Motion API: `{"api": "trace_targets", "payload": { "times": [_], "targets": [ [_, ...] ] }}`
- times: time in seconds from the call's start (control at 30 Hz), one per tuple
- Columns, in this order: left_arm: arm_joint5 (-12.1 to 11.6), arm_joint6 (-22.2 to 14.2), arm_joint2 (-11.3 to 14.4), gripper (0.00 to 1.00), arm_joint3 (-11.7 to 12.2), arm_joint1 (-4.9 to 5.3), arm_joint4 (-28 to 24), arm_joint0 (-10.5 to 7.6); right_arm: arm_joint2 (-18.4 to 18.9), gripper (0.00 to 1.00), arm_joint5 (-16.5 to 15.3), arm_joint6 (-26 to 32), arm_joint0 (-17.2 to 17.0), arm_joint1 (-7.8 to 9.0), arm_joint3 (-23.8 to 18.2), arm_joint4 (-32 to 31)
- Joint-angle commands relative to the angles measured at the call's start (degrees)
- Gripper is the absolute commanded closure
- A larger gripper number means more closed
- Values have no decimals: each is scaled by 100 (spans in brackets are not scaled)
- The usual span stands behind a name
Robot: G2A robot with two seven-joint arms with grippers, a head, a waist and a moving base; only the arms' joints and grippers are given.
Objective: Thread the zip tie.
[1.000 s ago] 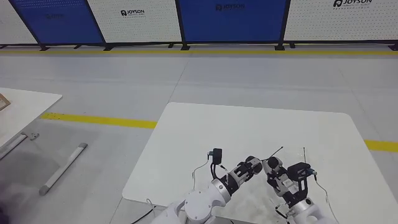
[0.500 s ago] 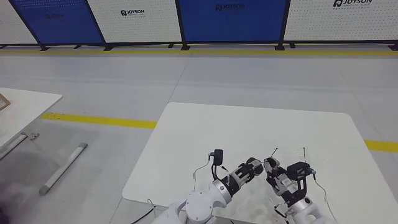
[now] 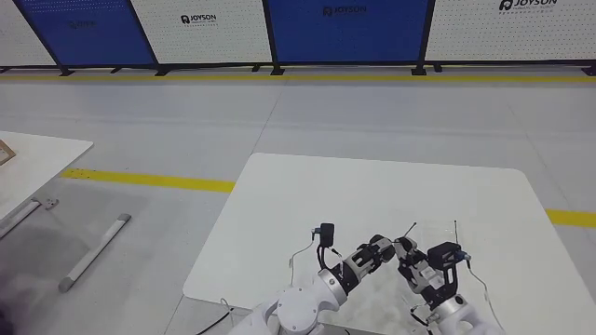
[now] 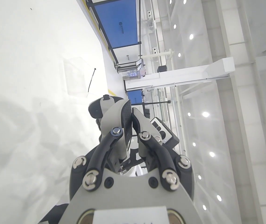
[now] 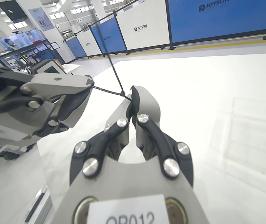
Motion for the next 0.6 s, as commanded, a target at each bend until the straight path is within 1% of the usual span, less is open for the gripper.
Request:
{"api": "trace_targets", "payload": {
  "times": [0.0,0.13,0.57],
  "targets": [
    [-24,-12,-1,100,1,1,-1,3,-16,100,10,9,9,-1,5,-17],
    [-170,-24,-13,100,-10,3,-9,22,-33,100,29,7,19,-2,12,-46],
    [-378,-46,-52,100,-37,9,-48,57,-58,100,38,-18,12,4,17,-122]
  ]
}}
